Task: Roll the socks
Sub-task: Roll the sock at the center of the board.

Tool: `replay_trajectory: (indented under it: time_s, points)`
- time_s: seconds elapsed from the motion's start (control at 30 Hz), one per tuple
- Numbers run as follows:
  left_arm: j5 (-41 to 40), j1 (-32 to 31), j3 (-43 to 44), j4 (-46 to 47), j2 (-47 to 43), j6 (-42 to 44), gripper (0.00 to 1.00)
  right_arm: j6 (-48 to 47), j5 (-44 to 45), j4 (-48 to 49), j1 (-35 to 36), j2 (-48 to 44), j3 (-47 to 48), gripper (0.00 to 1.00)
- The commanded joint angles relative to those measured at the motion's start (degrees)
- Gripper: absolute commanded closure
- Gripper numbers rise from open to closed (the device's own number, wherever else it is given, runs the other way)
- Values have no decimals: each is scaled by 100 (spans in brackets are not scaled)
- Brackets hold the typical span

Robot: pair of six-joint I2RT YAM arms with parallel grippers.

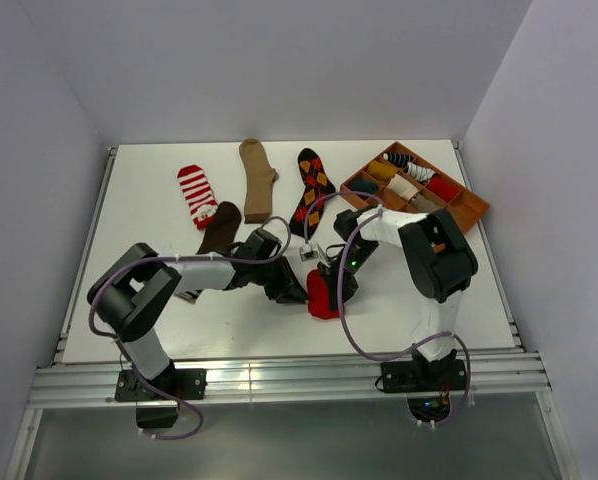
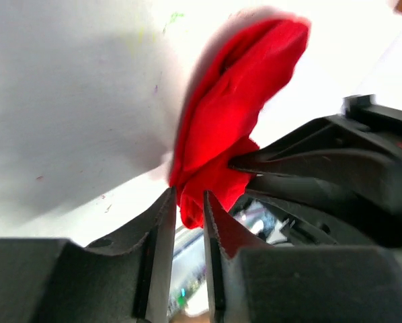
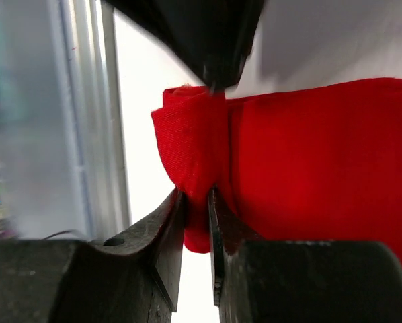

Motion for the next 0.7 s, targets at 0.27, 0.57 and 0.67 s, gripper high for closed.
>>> replay_trajectory:
  time_s: [0.27,0.57,0.67]
  points:
    - [-2079,-423,-110,526,-1014,1268,68,224,627,-770,-106,909,487,76]
    - [-1660,-863,-409,2089,-654,1982,66,435,592,-857,-176,1260,733,76]
    - [-1562,-1012,-436,2345,-461,2210,64,453,565,-884,-194,1304,768,76]
